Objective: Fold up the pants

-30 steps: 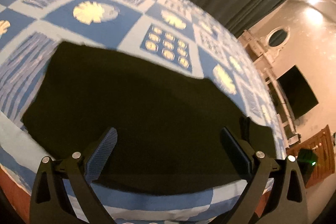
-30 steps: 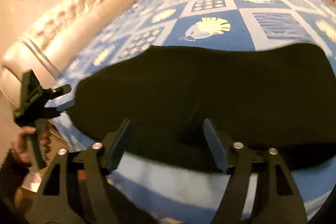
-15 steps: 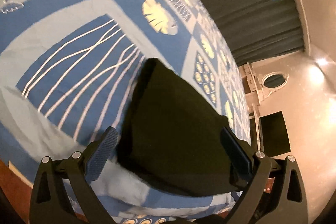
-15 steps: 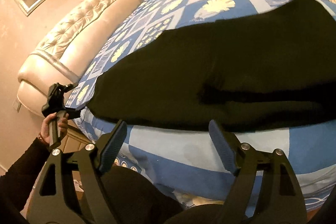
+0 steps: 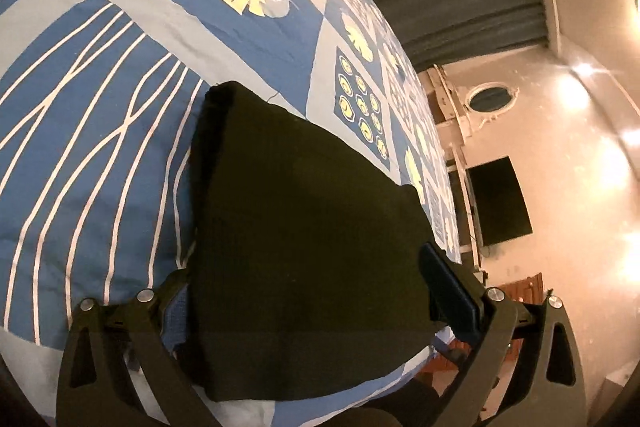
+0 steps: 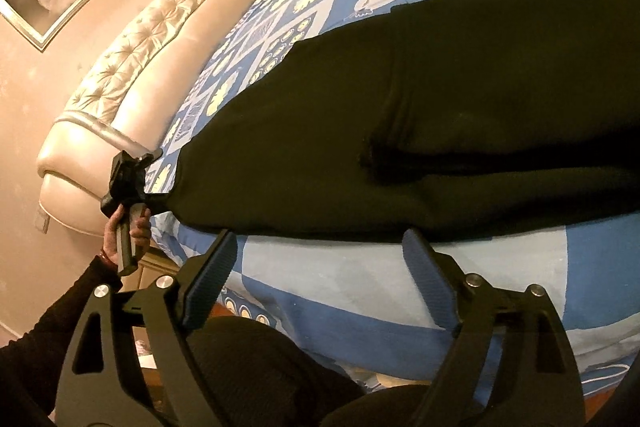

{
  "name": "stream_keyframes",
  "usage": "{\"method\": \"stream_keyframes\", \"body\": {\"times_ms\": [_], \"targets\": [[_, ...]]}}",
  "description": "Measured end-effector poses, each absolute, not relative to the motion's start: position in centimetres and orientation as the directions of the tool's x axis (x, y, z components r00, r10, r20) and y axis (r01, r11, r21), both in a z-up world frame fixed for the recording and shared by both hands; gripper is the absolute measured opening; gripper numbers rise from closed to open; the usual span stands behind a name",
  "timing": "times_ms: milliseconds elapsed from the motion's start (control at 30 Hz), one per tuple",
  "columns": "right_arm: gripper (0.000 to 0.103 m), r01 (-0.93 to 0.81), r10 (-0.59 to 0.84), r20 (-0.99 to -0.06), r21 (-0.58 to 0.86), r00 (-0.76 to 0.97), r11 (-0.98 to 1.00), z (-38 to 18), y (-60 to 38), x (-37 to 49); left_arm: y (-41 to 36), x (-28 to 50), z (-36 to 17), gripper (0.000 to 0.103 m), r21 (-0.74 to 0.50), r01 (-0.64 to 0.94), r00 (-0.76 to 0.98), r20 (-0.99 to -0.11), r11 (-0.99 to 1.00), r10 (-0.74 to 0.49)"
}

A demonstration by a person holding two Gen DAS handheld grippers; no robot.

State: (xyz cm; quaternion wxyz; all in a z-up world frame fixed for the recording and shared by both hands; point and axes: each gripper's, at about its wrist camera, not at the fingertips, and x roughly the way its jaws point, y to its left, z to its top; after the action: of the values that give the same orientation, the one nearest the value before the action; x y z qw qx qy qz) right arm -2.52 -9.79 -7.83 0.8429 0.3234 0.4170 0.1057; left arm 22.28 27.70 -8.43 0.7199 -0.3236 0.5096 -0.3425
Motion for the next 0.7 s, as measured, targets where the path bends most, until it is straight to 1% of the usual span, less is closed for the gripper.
{"method": "stream_keyframes", "body": {"times_ms": [100,167,200,233,267,300,367,467,533,700], "targets": [[0.085,0.096,0.454,-0.631,0.643,0.629,0.760,-8.0,-9.9,-2.6,28.3,22.2,-8.5,0.097,-0.836,0.182,0.240,-0.472,0.517,-0.848],[0.086,0.102,0.459,-0.628,0.652,0.629,0.752,-8.1,-10.0,-2.5,28.1,22.2,-8.4,0.096,-0.832,0.191,0.244,-0.474,0.521,-0.846],[0.086,0.104,0.460,-0.627,0.654,0.629,0.749,-8.2,-10.0,-2.5,27.9,22.1,-8.3,0.086,-0.816,0.197,0.247,-0.495,0.544,-0.833],[0.086,0.105,0.461,-0.627,0.656,0.628,0.748,-8.2,-10.2,-2.4,27.5,22.1,-8.4,0.073,-0.796,0.198,0.243,-0.525,0.571,-0.816],[0.086,0.106,0.459,-0.627,0.654,0.629,0.749,-8.2,-10.2,-2.4,27.3,22.1,-8.9,0.034,-0.781,0.190,0.226,-0.554,0.594,-0.801],[0.086,0.106,0.459,-0.628,0.653,0.628,0.750,-8.1,-10.2,-2.2,27.2,22.2,-9.8,0.021,-0.779,0.146,0.198,-0.581,0.610,-0.789],[0.086,0.107,0.459,-0.629,0.653,0.628,0.749,-8.1,-10.1,-2.2,27.5,22.1,-10.6,0.019,-0.805,0.102,0.208,-0.557,0.585,-0.804],[0.086,0.106,0.458,-0.629,0.652,0.627,0.751,-8.1,-10.2,-2.2,27.3,21.7,-10.0,0.018,-0.788,0.116,0.230,-0.570,0.604,-0.789],[0.086,0.106,0.460,-0.628,0.654,0.628,0.749,-8.1,-10.2,-2.2,27.1,21.6,-9.2,0.017,-0.792,0.118,0.243,-0.562,0.600,-0.790],[0.086,0.106,0.466,-0.617,0.666,0.634,0.739,-8.2,-10.4,-2.4,26.2,20.6,-4.9,0.016,-0.817,0.185,0.283,-0.487,0.546,-0.826]]}}
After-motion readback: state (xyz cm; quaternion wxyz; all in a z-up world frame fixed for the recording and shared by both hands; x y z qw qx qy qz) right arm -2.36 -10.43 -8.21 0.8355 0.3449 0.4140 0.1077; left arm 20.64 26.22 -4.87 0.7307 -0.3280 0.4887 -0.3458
